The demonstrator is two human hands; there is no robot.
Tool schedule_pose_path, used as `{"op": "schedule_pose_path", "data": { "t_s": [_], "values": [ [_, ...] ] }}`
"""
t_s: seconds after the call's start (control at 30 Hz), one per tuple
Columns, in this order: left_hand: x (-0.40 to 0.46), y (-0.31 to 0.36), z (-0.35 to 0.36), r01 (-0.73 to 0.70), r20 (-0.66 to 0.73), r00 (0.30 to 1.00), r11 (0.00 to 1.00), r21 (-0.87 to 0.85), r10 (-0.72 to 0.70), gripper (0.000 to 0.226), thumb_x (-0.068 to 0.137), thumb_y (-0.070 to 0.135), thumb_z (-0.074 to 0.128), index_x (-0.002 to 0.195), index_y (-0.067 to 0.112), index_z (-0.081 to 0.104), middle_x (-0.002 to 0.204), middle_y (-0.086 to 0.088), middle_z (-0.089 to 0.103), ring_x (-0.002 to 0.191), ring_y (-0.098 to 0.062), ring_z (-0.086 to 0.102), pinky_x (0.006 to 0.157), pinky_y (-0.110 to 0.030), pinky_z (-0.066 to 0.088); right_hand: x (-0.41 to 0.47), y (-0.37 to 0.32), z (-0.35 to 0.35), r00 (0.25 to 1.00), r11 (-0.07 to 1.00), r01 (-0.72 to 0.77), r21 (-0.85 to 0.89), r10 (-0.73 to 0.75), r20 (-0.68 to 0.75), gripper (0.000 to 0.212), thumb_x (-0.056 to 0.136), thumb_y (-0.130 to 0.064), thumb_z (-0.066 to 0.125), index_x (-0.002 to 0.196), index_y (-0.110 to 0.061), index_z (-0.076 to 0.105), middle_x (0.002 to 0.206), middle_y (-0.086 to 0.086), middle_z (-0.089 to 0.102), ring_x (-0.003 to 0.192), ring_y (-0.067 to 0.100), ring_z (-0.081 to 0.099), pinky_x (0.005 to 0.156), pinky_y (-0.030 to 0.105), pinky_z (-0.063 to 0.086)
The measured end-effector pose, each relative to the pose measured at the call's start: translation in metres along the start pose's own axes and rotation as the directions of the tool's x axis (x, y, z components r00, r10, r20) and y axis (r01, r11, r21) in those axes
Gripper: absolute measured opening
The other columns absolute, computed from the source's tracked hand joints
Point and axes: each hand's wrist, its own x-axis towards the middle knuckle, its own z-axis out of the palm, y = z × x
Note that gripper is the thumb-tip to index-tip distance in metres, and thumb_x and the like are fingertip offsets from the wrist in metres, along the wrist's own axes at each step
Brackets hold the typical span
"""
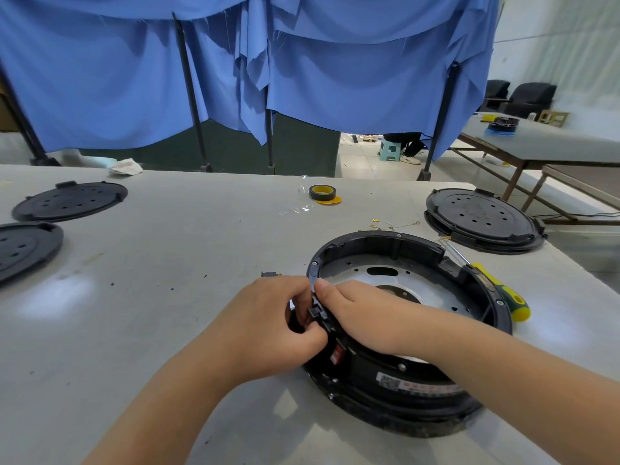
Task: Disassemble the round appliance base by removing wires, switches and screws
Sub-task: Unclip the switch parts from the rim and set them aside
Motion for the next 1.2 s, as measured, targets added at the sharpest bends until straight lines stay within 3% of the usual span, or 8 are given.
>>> {"op": "schedule_pose_path", "data": {
  "t_s": [0.27, 0.4, 0.53, 0.73, 0.83, 0.9, 1.0, 1.2],
  "values": [
    [0.0, 0.0, -0.001, -0.002, 0.011, 1.0, 1.0, 0.003, 0.002, 0.023, 0.062, 0.035, 0.054, 0.062, 0.014, 0.043, 0.054, 0.002, 0.047, 0.053, -0.014, 0.043, 0.048, -0.024, 0.032, 0.001, -0.002, 0.0, 0.999, 1.0, 0.019, -0.014, -0.02, -0.029, 0.061, 0.101, -0.047, 0.017, 0.093, -0.007, 0.063, 0.095, 0.013, 0.068, 0.09, 0.023, 0.062, 0.086, 0.035, 0.046],
    [0.0, 0.001, -0.004, 0.017, 0.039, 0.999, 0.999, -0.04, -0.015, 0.022, 0.062, 0.033, 0.055, 0.06, 0.014, 0.042, 0.053, -0.004, 0.048, 0.051, -0.018, 0.045, 0.051, -0.036, 0.038, 0.002, -0.003, 0.001, 0.997, 0.998, 0.028, -0.06, -0.032, -0.064, 0.059, 0.101, -0.045, 0.02, 0.082, -0.005, 0.059, 0.081, 0.013, 0.064, 0.074, 0.022, 0.057, 0.074, 0.033, 0.045],
    [-0.001, 0.0, -0.01, 0.045, 0.066, 0.997, 0.998, -0.048, -0.042, 0.021, 0.06, 0.034, 0.056, 0.06, 0.014, 0.048, 0.055, -0.007, 0.054, 0.053, -0.021, 0.049, 0.049, -0.034, 0.037, 0.002, -0.003, 0.002, 0.996, 0.995, 0.029, -0.099, -0.037, -0.084, 0.056, 0.1, -0.047, 0.022, 0.068, -0.014, 0.052, 0.069, 0.003, 0.057, 0.065, 0.015, 0.053, 0.064, 0.029, 0.041],
    [0.0, -0.004, -0.023, 0.15, 0.175, 0.976, 0.984, -0.096, -0.131, 0.016, 0.064, 0.033, 0.065, 0.069, 0.018, 0.064, 0.062, -0.004, 0.062, 0.044, -0.005, 0.042, 0.044, -0.013, 0.03, 0.001, -0.001, -0.001, 0.997, 0.992, 0.035, -0.121, -0.044, -0.067, 0.058, 0.099, -0.052, 0.019, 0.078, -0.014, 0.057, 0.078, 0.003, 0.063, 0.074, 0.015, 0.058, 0.07, 0.031, 0.043],
    [0.0, -0.006, -0.034, 0.224, 0.221, 0.958, 0.959, -0.174, -0.184, 0.016, 0.062, 0.034, 0.064, 0.073, 0.023, 0.068, 0.062, -0.005, 0.066, 0.046, -0.005, 0.046, 0.049, -0.018, 0.035, -0.001, 0.0, -0.003, 0.997, 0.989, 0.036, -0.14, -0.045, -0.056, 0.059, 0.097, -0.056, 0.018, 0.079, -0.016, 0.058, 0.079, 0.001, 0.064, 0.074, 0.013, 0.059, 0.067, 0.028, 0.042],
    [0.001, -0.008, -0.041, 0.268, 0.238, 0.949, 0.925, -0.271, -0.205, 0.013, 0.062, 0.03, 0.063, 0.072, 0.023, 0.069, 0.061, -0.003, 0.068, 0.051, -0.008, 0.057, 0.056, -0.024, 0.042, -0.001, 0.001, -0.004, 0.997, 0.988, 0.045, -0.147, -0.054, -0.056, 0.062, 0.097, -0.058, 0.018, 0.085, -0.013, 0.06, 0.082, 0.004, 0.066, 0.078, 0.016, 0.062, 0.074, 0.031, 0.047],
    [0.004, -0.01, -0.045, 0.293, 0.208, 0.951, 0.882, -0.37, -0.229, 0.013, 0.067, 0.027, 0.062, 0.074, 0.021, 0.069, 0.068, 0.003, 0.073, 0.06, -0.013, 0.069, 0.067, -0.032, 0.045, -0.002, 0.003, -0.005, 0.995, 0.984, 0.059, -0.165, -0.07, -0.064, 0.062, 0.096, -0.058, 0.019, 0.086, -0.011, 0.059, 0.084, 0.006, 0.066, 0.08, 0.018, 0.062, 0.081, 0.033, 0.048],
    [0.01, -0.033, -0.034, 0.352, 0.039, 0.932, 0.879, -0.322, -0.36, 0.008, 0.079, 0.03, 0.063, 0.076, 0.025, 0.069, 0.074, 0.009, 0.074, 0.057, -0.007, 0.066, 0.062, -0.028, 0.042, -0.002, 0.007, -0.009, 0.995, 0.983, 0.084, -0.163, -0.092, -0.039, 0.056, 0.095, -0.058, 0.025, 0.076, -0.013, 0.052, 0.077, 0.003, 0.062, 0.076, 0.019, 0.06, 0.081, 0.038, 0.049]
  ]
}}
